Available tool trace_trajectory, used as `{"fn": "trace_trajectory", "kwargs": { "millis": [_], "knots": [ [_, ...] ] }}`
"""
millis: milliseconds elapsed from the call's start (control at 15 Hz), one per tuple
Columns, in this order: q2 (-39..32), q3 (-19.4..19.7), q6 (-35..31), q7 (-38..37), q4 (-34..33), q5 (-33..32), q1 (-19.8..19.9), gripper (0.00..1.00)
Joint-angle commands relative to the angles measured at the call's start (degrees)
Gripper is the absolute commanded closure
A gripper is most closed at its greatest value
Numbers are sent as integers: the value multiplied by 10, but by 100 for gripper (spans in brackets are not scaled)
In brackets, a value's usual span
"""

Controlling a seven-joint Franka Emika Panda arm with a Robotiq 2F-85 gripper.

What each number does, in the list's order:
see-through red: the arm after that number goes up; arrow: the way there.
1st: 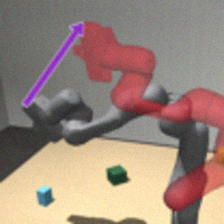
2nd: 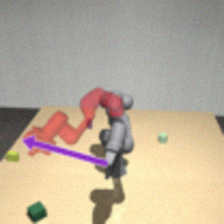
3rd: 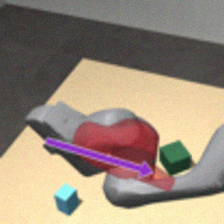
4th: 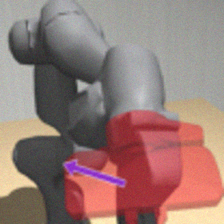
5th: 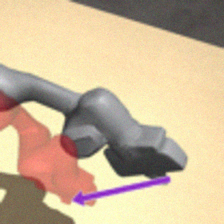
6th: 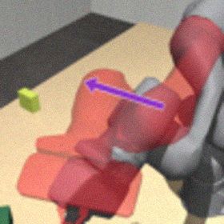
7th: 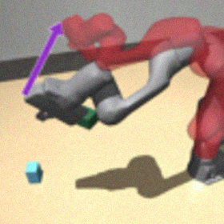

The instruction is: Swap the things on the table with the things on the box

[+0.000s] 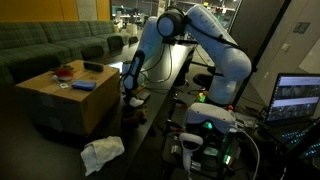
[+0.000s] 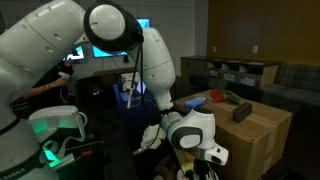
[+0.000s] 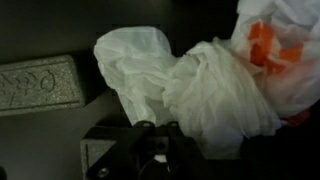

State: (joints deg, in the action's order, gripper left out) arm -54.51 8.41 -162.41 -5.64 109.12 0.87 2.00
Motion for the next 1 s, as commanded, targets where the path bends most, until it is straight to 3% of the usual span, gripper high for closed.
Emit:
{"fn": "trace_trajectory", "kwargs": {
  "millis": [0,400,667,933],
  "knots": [
    [111,6,49,19,86,-19,-11,88],
    [283,18,122,32,160,-73,-21,89],
    [354,4,152,27,136,-117,-28,88],
    [379,-36,166,45,88,-107,-31,88]
  ]
}}
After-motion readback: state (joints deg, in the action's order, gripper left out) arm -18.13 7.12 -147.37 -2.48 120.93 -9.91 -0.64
